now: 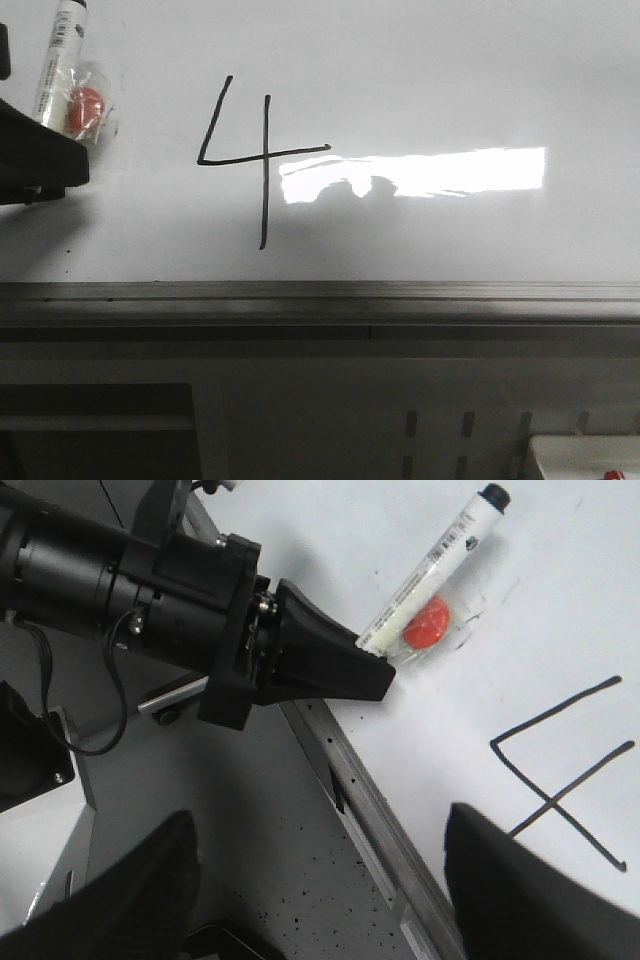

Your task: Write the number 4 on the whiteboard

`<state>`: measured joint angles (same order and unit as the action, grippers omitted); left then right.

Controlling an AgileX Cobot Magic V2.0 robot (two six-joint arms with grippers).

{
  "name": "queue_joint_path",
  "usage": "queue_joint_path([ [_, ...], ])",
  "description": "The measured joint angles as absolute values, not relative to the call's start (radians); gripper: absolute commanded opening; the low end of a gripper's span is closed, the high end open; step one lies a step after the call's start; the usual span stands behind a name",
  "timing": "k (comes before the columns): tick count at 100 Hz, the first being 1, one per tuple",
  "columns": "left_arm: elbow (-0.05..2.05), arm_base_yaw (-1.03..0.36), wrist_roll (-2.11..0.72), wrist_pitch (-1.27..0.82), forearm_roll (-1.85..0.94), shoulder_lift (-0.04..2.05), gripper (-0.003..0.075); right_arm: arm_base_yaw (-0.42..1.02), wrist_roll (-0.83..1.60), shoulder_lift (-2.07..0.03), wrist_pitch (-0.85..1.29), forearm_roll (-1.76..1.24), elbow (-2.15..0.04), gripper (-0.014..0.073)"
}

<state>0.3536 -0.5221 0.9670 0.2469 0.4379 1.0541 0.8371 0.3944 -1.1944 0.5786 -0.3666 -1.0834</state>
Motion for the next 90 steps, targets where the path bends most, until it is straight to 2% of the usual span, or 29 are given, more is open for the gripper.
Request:
queue_joint_path([
  [8, 0.354, -0.522, 0.993, 0.249, 0.436, 1.07, -0.0013, 0.837, 0.394, -1.194, 0.579, -0.367, -1.083, 0.0457],
  [12, 0.354, -0.522, 0.998, 0.255, 0.436, 1.08, 0.0015, 0.837, 0.394, -1.194, 0.579, -0.367, -1.083, 0.0457],
  [17, 0.354, -0.522, 1.004, 0.261, 0.436, 1.089, 0.008, 0.837, 0.394, -1.194, 0.579, -0.367, -1.083, 0.0457],
  [27, 0.354, -0.522, 1.009, 0.285, 0.436, 1.107, 0.0281, 0.837, 0.394, -1.194, 0.579, -0.367, -1.083, 0.0457],
  [32, 0.355, -0.522, 1.025, 0.294, 0.436, 1.11, 0.0349, 0.837, 0.394, -1.194, 0.579, -0.367, -1.083, 0.0457],
  [37, 0.355, -0.522, 1.039, 0.304, 0.436, 1.11, 0.0378, 0.837, 0.394, -1.194, 0.579, -0.367, -1.083, 0.0457],
  [59, 0.358, -0.522, 1.054, 0.301, 0.473, 1.1, 0.0371, 0.837, 0.394, -1.188, 0.579, -0.359, -1.083, 0.0454],
  [66, 0.358, -0.522, 1.054, 0.266, 0.493, 1.073, 0.0368, 0.837, 0.394, -1.175, 0.579, -0.345, -1.083, 0.0413],
  [73, 0.358, -0.522, 1.055, 0.223, 0.519, 1.029, 0.0365, 0.837, 0.394, -1.146, 0.574, -0.336, -1.077, 0.0304],
  [80, 0.358, -0.522, 1.055, 0.17, 0.545, 0.969, 0.0336, 0.83, 0.394, -1.107, 0.567, -0.33, -1.057, 0.0128],
  [85, 0.358, -0.522, 1.055, 0.124, 0.56, 0.92, 0.0279, 0.823, 0.394, -1.075, 0.553, -0.33, -1.036, -0.0022],
  [88, 0.358, -0.522, 1.055, 0.095, 0.568, 0.889, 0.0218, 0.817, 0.394, -1.054, 0.544, -0.33, -1.02, -0.0071],
  [90, 0.358, -0.522, 1.056, 0.075, 0.573, 0.865, 0.0176, 0.815, 0.394, -1.038, 0.536, -0.33, -1.006, -0.0065],
])
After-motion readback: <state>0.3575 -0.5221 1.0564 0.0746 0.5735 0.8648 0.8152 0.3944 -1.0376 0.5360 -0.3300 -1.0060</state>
